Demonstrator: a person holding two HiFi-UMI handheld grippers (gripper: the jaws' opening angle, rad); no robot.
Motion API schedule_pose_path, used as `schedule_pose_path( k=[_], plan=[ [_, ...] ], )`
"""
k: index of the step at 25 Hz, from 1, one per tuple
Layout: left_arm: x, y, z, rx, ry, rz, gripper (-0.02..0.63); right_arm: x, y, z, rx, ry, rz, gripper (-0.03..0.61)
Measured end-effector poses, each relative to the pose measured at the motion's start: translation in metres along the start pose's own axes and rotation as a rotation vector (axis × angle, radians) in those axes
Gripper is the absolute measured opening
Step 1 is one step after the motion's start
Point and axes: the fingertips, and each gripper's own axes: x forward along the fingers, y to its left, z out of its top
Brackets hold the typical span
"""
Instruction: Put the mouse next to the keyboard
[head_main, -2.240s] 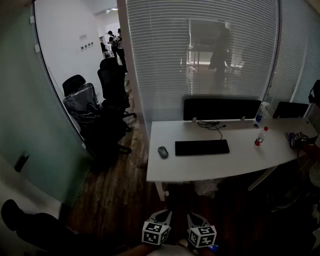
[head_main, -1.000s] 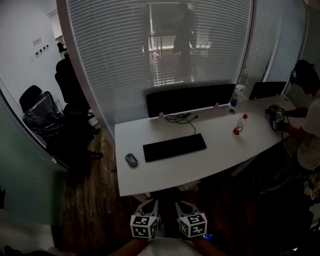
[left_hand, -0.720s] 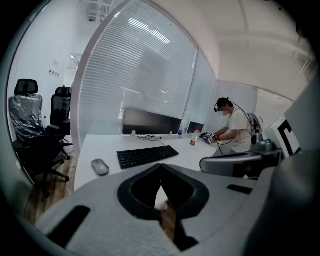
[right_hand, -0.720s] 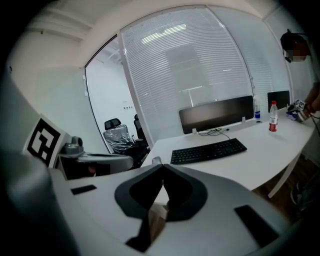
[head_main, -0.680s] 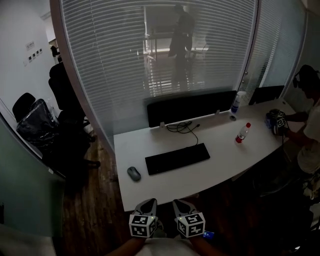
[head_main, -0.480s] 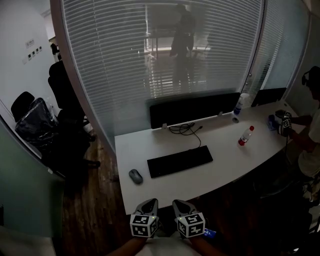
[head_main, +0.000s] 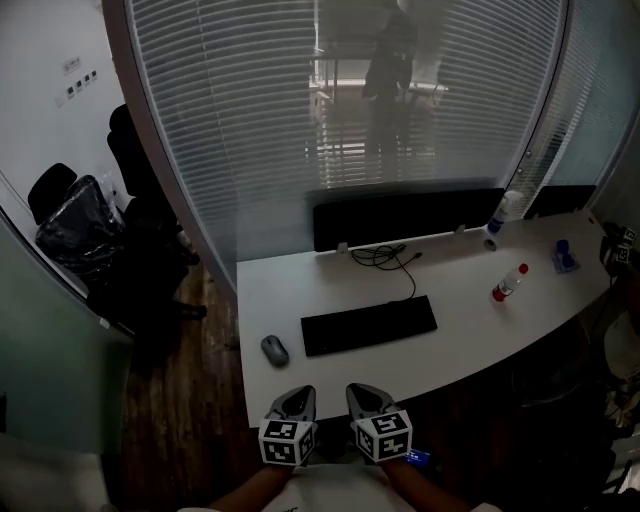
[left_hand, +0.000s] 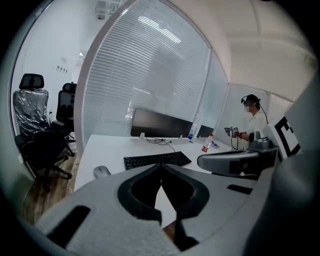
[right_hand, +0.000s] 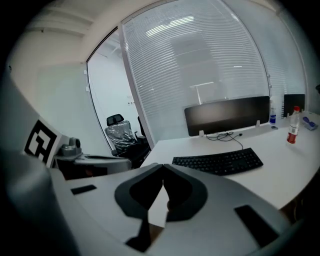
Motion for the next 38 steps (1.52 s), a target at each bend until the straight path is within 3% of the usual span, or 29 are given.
schedule_pose_path(
  k=[18, 29, 38],
  plan=[
    [0.025, 0.047, 0.007, -0.048, 0.008, 0.074, 0.005, 0.069, 0.005, 0.014, -0.079, 0.045, 0.068, 0.005],
    [0.034, 0.108, -0.001, -0.085, 0.001, 0.149, 0.005, 0.153, 0.029, -0.008, -0.124, 0.099, 0.129, 0.009],
    [0.027, 0.146, -0.013, -0.108, 0.011, 0.189, 0.005, 0.219, 0.062, -0.045, -0.159, 0.204, 0.164, 0.199]
  ],
)
